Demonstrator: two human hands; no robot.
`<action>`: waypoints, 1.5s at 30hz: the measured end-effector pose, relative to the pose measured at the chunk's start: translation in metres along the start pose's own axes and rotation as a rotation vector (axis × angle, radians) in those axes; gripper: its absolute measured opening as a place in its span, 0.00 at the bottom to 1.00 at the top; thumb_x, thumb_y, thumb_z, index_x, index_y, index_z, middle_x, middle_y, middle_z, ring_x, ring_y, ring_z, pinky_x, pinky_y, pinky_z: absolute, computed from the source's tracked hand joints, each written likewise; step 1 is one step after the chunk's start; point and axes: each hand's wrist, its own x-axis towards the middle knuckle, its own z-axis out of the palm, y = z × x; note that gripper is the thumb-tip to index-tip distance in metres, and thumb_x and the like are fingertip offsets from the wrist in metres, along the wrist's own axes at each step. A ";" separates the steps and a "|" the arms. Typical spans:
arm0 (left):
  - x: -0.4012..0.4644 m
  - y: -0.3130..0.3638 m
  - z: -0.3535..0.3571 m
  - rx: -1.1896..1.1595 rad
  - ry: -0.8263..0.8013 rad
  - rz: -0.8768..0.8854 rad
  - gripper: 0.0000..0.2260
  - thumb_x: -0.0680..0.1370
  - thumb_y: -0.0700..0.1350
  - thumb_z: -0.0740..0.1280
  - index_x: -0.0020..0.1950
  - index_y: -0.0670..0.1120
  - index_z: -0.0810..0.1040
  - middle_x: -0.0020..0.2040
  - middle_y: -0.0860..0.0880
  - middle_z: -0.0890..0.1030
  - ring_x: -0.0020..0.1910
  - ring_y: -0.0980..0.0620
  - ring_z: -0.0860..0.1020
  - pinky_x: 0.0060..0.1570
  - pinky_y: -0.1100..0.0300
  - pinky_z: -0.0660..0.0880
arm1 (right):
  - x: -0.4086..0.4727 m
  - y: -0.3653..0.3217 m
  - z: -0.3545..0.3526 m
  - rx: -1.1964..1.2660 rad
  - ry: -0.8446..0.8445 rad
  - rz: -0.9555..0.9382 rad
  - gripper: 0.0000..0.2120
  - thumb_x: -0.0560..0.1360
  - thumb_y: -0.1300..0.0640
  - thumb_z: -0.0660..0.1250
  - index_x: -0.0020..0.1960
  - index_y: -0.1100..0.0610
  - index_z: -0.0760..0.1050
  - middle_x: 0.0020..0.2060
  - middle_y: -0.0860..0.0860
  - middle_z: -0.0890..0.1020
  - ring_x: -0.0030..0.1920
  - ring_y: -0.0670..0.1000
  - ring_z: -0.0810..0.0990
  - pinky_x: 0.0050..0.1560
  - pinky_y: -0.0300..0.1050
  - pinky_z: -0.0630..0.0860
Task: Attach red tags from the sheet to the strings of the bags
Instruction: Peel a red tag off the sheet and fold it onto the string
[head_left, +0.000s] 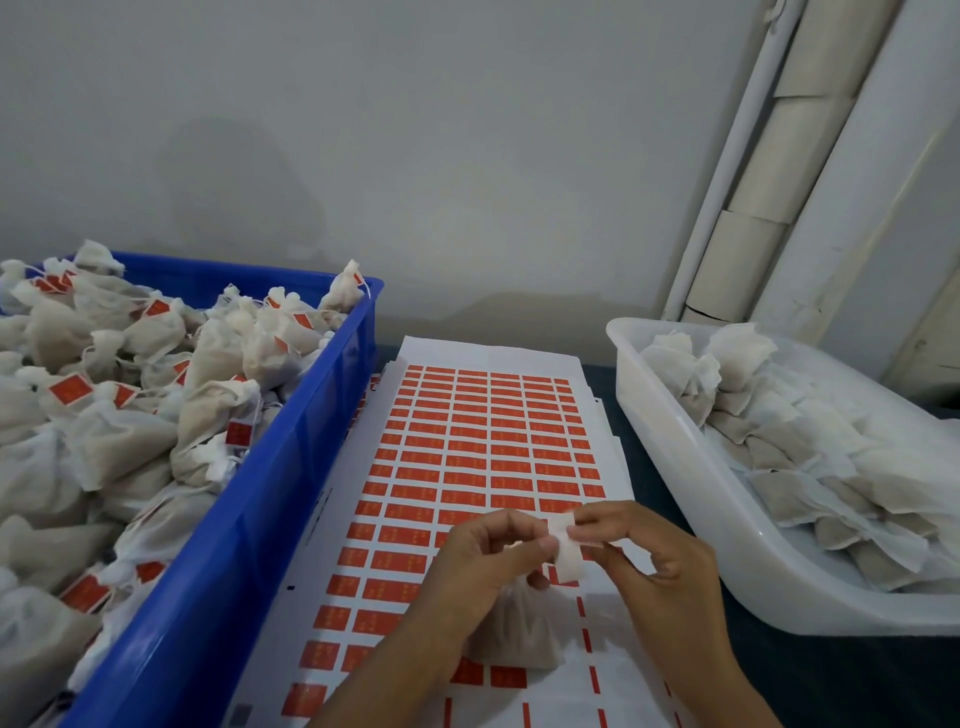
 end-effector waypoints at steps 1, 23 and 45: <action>0.000 -0.001 0.000 -0.001 0.013 0.009 0.02 0.72 0.43 0.71 0.39 0.49 0.81 0.34 0.55 0.82 0.32 0.58 0.79 0.44 0.64 0.76 | 0.000 0.001 0.001 0.011 -0.009 0.031 0.10 0.68 0.61 0.70 0.41 0.46 0.78 0.43 0.37 0.80 0.49 0.36 0.78 0.54 0.27 0.72; 0.002 -0.005 0.001 0.057 0.095 0.052 0.05 0.73 0.42 0.70 0.37 0.49 0.79 0.34 0.56 0.82 0.35 0.59 0.81 0.33 0.74 0.73 | 0.001 0.000 0.004 0.033 -0.133 0.139 0.01 0.68 0.52 0.67 0.40 0.48 0.78 0.41 0.39 0.80 0.49 0.42 0.78 0.51 0.31 0.74; -0.004 -0.004 0.002 0.173 -0.008 0.183 0.05 0.75 0.41 0.68 0.39 0.49 0.78 0.36 0.53 0.80 0.34 0.58 0.79 0.45 0.64 0.77 | -0.003 -0.002 0.011 0.287 -0.078 0.346 0.06 0.68 0.57 0.69 0.41 0.60 0.78 0.35 0.51 0.84 0.36 0.51 0.83 0.40 0.39 0.80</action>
